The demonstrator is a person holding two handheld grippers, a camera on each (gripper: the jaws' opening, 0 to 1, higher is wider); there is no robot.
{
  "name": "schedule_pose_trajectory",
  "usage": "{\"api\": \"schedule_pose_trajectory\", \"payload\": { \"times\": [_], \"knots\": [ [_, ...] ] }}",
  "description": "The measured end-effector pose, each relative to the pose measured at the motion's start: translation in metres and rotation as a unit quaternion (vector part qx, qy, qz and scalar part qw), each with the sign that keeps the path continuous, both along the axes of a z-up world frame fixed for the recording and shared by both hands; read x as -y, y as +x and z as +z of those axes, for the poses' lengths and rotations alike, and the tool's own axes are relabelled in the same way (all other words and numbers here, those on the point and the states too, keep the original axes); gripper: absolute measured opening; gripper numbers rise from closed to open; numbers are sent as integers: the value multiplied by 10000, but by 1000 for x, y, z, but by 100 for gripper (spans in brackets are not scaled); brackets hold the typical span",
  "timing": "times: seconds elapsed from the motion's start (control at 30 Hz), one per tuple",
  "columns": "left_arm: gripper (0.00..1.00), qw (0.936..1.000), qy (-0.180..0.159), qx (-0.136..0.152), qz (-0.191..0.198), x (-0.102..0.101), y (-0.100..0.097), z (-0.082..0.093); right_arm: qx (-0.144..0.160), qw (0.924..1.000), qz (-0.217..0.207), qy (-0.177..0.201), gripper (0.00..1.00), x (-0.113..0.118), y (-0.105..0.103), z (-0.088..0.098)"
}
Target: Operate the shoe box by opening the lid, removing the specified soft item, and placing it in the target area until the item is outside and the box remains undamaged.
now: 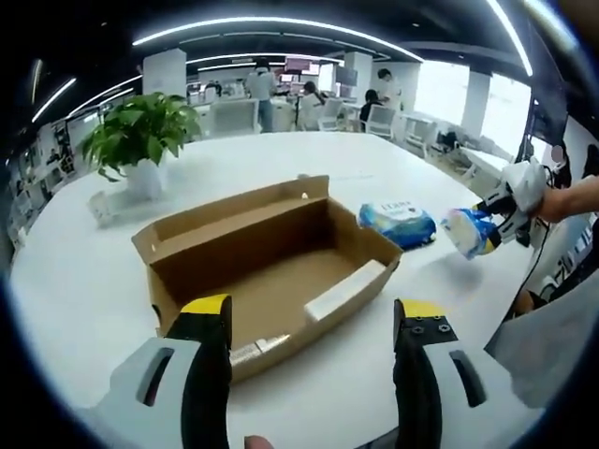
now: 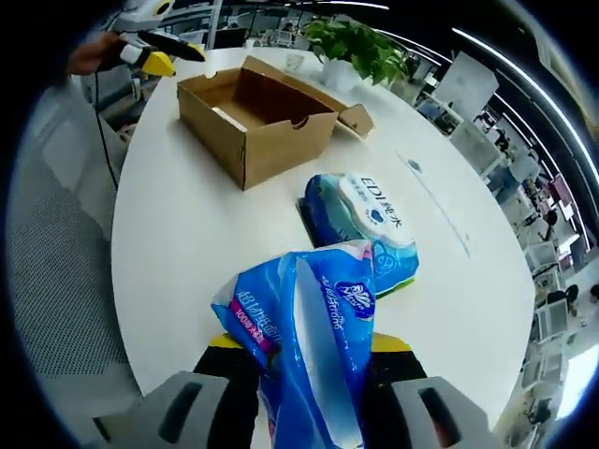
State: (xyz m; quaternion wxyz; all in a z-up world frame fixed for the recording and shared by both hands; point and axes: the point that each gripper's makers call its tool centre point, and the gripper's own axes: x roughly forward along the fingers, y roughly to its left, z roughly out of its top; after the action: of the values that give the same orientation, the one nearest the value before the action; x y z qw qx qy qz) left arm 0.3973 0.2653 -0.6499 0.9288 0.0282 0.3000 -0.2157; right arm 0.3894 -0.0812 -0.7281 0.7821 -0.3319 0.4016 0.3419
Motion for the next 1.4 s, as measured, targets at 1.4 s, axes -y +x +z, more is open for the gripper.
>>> {"api": "schedule_pose_trajectory", "payload": {
  "times": [1.4],
  "knots": [
    [69,9982,506,-297,137,-20,-4,-26,-221,9991,122,-334,42,73,84,-34]
  ]
}}
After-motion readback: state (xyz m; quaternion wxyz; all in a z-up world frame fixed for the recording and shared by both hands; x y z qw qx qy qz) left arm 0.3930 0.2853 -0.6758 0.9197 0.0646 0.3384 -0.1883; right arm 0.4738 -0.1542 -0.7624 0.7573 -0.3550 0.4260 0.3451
